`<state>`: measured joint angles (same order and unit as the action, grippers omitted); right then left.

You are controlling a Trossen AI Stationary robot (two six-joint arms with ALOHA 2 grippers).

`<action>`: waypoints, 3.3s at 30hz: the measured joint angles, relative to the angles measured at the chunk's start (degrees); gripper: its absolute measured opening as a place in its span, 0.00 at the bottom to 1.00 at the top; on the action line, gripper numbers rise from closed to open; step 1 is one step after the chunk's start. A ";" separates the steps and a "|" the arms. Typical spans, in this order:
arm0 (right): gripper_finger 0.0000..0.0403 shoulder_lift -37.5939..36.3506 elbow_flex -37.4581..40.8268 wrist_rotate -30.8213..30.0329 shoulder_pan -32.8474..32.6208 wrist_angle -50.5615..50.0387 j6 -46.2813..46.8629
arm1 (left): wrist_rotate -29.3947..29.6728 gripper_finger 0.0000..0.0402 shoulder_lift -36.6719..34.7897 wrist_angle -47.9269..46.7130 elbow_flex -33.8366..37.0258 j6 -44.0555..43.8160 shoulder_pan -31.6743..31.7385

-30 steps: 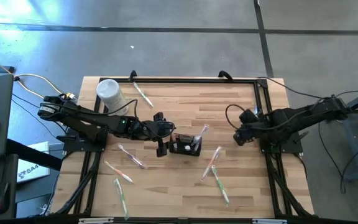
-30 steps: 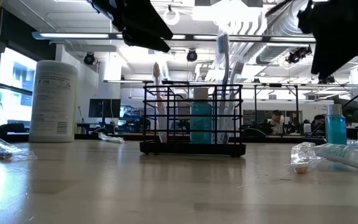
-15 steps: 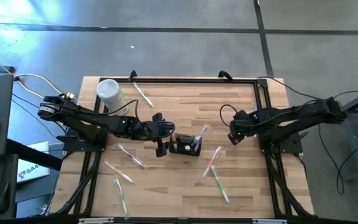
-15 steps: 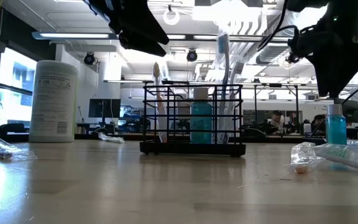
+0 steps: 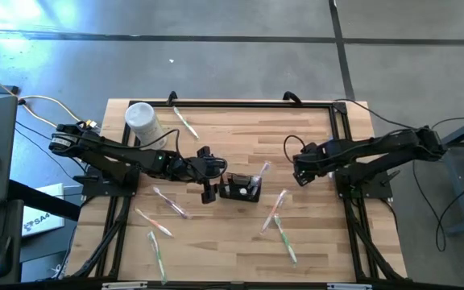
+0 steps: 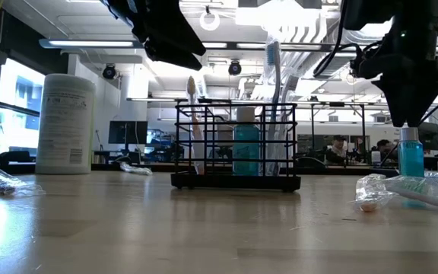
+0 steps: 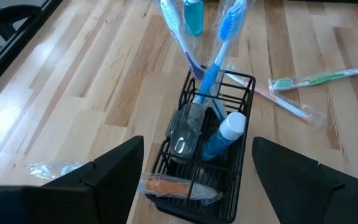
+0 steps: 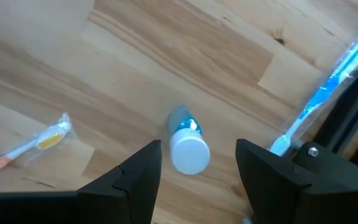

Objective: Pick & Place toothbrushing station
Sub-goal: Put the blue mouthwash bottle into the mesh organizer

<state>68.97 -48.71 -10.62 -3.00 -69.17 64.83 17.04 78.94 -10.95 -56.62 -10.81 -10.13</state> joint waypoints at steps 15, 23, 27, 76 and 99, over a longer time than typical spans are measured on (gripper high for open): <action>0.49 -0.02 0.02 2.50 -3.18 -0.98 5.19 | -0.09 0.74 0.00 -1.27 0.00 0.00 0.00; 0.49 -0.02 0.02 5.27 -9.99 -3.23 13.55 | -1.21 0.74 0.00 -2.93 0.00 0.00 -0.01; 0.49 -0.02 0.06 4.29 -15.24 -3.98 19.79 | -1.20 0.74 0.00 -3.03 0.02 0.00 -0.02; 0.57 6.81 15.98 -18.76 -20.60 17.95 32.71 | -2.54 0.74 0.00 -4.23 0.03 0.00 0.00; 0.24 13.16 15.98 -17.87 -20.51 22.26 30.94 | -2.52 0.74 -0.02 -4.23 0.04 0.00 -0.02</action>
<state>82.13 -32.73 -28.49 -23.51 -46.91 95.77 14.52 78.91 -15.18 -56.58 -10.81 -10.15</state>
